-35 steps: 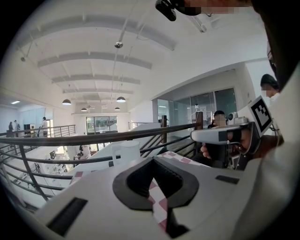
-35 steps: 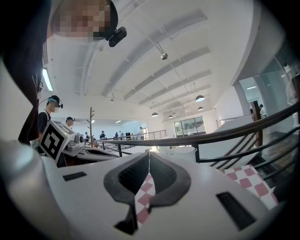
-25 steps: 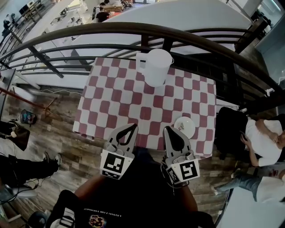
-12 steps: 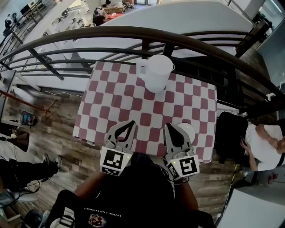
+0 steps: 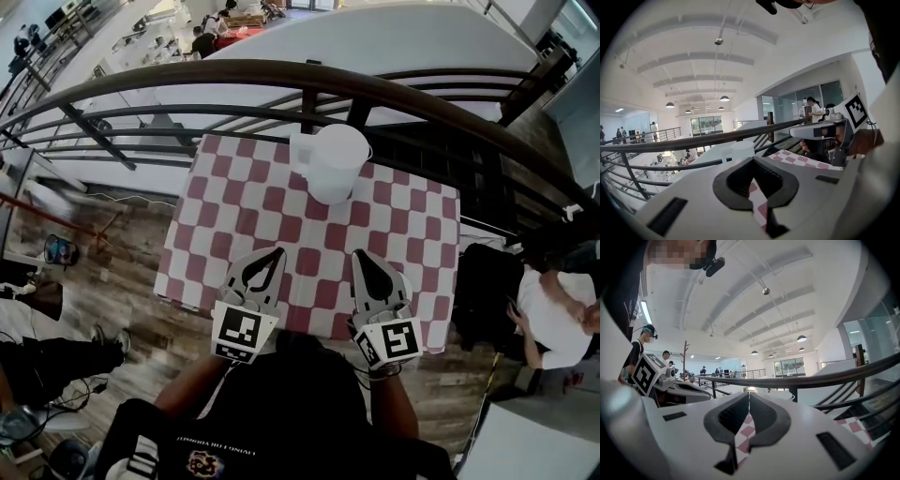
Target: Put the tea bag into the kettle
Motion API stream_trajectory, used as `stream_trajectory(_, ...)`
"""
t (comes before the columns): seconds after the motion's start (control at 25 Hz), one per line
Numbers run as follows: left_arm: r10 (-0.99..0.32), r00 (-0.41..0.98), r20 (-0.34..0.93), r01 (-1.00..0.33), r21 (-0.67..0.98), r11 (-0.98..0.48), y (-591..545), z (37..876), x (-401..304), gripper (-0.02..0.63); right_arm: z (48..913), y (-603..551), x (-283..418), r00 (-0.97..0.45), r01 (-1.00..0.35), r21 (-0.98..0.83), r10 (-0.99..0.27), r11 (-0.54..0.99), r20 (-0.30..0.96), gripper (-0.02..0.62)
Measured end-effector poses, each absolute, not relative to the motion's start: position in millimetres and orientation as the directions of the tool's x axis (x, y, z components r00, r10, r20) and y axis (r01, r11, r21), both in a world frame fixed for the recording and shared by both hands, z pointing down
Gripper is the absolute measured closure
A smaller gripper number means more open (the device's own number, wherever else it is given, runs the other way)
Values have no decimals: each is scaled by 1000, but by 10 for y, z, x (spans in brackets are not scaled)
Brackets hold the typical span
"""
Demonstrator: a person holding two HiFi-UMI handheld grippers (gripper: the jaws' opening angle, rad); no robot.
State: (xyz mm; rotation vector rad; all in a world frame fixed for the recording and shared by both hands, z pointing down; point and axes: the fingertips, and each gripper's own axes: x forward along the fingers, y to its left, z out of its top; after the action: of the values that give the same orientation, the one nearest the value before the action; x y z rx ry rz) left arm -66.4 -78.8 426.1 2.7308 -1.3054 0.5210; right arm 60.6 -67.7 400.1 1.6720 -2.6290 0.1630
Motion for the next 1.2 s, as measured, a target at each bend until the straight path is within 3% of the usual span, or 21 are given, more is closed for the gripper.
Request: stream_trajectory(1.2,-816,549,183,-790,-204,-578,-2201,4007,-584,606,4105,-1936,1123,-363,-931,9,-930,364,63,582)
